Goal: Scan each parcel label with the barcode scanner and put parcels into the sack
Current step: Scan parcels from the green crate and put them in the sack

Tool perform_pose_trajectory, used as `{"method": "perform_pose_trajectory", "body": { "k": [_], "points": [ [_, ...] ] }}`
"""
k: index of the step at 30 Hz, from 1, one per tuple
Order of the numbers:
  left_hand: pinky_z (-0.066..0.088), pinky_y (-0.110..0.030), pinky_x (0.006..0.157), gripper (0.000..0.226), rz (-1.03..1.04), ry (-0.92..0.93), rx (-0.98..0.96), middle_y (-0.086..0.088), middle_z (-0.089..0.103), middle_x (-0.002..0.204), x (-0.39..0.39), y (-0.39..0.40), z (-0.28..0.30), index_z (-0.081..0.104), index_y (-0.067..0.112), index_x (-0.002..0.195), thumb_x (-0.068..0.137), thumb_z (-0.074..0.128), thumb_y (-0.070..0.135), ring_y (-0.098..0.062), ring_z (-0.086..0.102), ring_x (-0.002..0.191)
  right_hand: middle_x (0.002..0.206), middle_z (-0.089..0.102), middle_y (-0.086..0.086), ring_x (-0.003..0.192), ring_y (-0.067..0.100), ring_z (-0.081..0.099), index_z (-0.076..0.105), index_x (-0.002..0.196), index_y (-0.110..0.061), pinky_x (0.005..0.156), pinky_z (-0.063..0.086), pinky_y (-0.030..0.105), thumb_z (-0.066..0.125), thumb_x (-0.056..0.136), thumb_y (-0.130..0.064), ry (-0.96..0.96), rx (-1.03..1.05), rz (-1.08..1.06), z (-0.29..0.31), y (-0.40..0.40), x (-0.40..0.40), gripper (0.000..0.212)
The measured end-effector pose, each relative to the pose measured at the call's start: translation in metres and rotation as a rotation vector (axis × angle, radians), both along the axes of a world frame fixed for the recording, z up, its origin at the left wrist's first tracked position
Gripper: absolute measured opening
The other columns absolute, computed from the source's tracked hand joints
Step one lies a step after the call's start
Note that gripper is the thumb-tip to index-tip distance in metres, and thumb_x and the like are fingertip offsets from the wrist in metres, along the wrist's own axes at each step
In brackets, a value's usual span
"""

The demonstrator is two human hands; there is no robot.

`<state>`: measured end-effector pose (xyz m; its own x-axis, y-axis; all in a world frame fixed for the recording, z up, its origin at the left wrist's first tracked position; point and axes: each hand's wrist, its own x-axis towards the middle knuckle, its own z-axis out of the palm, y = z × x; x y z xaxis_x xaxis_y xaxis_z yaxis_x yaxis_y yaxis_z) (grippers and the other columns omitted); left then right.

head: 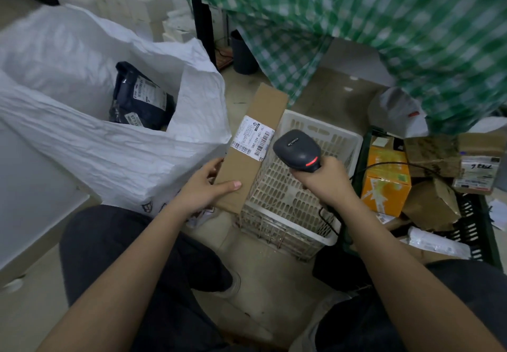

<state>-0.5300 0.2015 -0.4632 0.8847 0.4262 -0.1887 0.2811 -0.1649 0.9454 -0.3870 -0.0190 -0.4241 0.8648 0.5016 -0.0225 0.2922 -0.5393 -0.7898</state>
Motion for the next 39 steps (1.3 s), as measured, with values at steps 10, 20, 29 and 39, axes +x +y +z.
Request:
{"method": "perform_pose_trajectory", "body": {
  "k": [10, 20, 29, 39],
  "points": [
    [0.048, -0.024, 0.079, 0.058, 0.415, -0.075, 0.361, 0.015, 0.057, 0.113, -0.074, 0.064, 0.111, 0.056, 0.043, 0.124, 0.072, 0.081, 0.038, 0.0, 0.056, 0.095, 0.068, 0.064, 0.023, 0.073, 0.038, 0.068, 0.062, 0.075, 0.003, 0.058, 0.04, 0.03, 0.072, 0.074, -0.02, -0.018, 0.283, -0.009, 0.054, 0.118, -0.004, 0.025],
    [0.046, -0.039, 0.091, 0.066, 0.607, 0.1, 0.802, 0.002, 0.057, 0.129, -0.122, 0.126, 0.177, 0.052, 0.039, 0.133, 0.072, 0.078, 0.046, -0.022, 0.055, 0.112, 0.075, 0.066, 0.023, 0.079, 0.041, 0.066, 0.063, 0.077, -0.001, 0.06, 0.047, 0.037, 0.07, 0.071, -0.022, 0.069, 0.341, 0.01, 0.076, 0.202, -0.018, 0.024],
    [0.042, -0.049, 0.095, 0.066, 0.752, 0.291, 1.131, -0.005, 0.054, 0.133, -0.154, 0.149, 0.198, 0.049, 0.038, 0.134, 0.074, 0.072, 0.053, -0.037, 0.051, 0.114, 0.076, 0.068, 0.019, 0.078, 0.04, 0.068, 0.064, 0.074, -0.006, 0.062, 0.046, 0.035, 0.07, 0.067, -0.025, 0.101, 0.378, 0.031, 0.09, 0.23, -0.02, 0.021],
    [0.031, -0.037, 0.093, 0.059, 0.374, 0.684, 1.508, -0.002, 0.053, 0.126, -0.122, 0.165, 0.241, 0.048, 0.041, 0.131, 0.076, 0.066, 0.05, -0.03, 0.044, 0.113, 0.065, 0.067, 0.008, 0.074, 0.033, 0.07, 0.063, 0.067, -0.014, 0.067, 0.052, 0.039, 0.072, 0.073, -0.02, 0.103, 0.379, -0.026, 0.089, 0.218, -0.008, 0.012]
  ]
}}
